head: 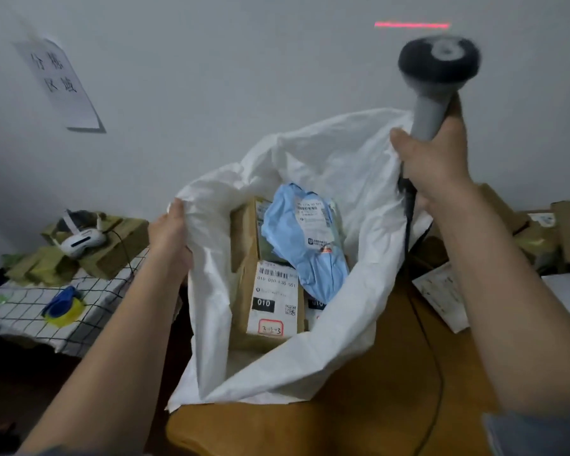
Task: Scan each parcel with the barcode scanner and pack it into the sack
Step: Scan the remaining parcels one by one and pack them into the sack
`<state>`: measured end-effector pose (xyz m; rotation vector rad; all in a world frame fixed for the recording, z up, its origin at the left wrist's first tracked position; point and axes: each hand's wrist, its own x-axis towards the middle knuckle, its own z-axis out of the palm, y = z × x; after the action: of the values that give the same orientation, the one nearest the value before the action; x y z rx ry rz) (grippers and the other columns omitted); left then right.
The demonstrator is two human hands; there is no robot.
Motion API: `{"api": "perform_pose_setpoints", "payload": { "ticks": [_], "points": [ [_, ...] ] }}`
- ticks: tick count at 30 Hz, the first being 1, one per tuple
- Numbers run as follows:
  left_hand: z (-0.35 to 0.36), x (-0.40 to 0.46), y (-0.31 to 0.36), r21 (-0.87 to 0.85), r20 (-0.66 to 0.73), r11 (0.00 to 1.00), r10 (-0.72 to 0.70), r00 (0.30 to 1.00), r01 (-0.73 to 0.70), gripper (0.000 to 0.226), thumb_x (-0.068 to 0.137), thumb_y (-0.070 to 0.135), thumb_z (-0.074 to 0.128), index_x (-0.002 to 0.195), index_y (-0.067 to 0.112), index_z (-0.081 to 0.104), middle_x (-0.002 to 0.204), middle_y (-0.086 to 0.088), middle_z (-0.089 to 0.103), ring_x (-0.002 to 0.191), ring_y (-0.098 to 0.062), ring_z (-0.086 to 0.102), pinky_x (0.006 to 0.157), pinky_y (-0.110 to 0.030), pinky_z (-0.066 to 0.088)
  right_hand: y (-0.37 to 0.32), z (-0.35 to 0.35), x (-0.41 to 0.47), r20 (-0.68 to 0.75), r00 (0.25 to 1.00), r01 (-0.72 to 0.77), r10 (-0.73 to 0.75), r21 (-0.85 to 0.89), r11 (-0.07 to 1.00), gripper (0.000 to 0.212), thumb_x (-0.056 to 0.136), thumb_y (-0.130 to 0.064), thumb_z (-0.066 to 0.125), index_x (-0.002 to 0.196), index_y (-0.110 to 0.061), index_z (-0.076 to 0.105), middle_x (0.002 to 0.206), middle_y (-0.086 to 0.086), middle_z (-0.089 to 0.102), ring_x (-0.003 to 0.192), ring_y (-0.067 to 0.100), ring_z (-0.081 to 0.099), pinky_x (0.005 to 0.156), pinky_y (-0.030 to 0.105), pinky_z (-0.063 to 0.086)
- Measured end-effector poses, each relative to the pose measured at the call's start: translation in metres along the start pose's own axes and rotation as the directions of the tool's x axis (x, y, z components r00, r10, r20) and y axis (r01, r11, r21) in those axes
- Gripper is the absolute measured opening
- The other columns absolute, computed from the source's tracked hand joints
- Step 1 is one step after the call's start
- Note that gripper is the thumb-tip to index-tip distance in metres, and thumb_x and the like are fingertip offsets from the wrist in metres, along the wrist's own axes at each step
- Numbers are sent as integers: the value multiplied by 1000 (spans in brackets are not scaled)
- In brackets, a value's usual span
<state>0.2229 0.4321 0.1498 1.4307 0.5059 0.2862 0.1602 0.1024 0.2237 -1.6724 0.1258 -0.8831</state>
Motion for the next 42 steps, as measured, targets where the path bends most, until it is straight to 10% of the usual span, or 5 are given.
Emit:
{"api": "perform_pose_setpoints", "payload": {
  "ticks": [19, 22, 29, 38, 42],
  "points": [
    [27, -30, 102, -103, -86, 865, 485, 871, -491, 32, 101, 35, 50, 74, 21, 58, 49, 17, 62, 48, 8, 59, 46, -7, 42, -24, -3, 41, -115, 978, 184, -175, 72, 980, 60, 84, -19, 65, 136, -23, 36, 127, -8, 52, 114, 2, 54, 100, 18, 44],
    [34, -27, 61, 65, -23, 922, 383, 923, -381, 35, 102, 38, 49, 78, 15, 59, 64, 5, 58, 48, 2, 56, 39, -7, 37, 11, -7, 29, -66, 998, 17, -19, -37, 999, 64, 89, -16, 65, 144, -19, 34, 122, -10, 50, 101, 1, 54, 82, 3, 41],
    [27, -24, -51, 271, 112, 946, 152, 982, -178, 44, 100, 40, 47, 82, 2, 60, 79, -12, 59, 76, -23, 58, 63, -33, 42, 115, -47, -14, -161, 928, -370, 336, -280, 886, 57, 92, -15, 63, 142, -15, 36, 132, 9, 53, 115, 28, 54, 92, 37, 44],
    [65, -36, -63, 475, 216, 822, 239, 947, -315, 28, 98, 26, 45, 77, 8, 53, 73, -13, 44, 70, -22, 43, 60, -34, 33, 159, -104, -53, -293, 807, -589, 512, -346, 730, 65, 92, -16, 65, 147, -13, 31, 141, 16, 48, 123, 38, 51, 98, 46, 44],
    [91, -66, -48, 709, 156, 616, 338, 928, -343, 50, 93, 25, 54, 139, 8, 45, 136, -22, 41, 126, -40, 39, 103, -48, 34, 159, -133, -57, -275, 762, -647, 586, -310, 697, 70, 92, -20, 65, 150, -16, 27, 144, 13, 46, 124, 37, 50, 98, 50, 45]
  ]
}}
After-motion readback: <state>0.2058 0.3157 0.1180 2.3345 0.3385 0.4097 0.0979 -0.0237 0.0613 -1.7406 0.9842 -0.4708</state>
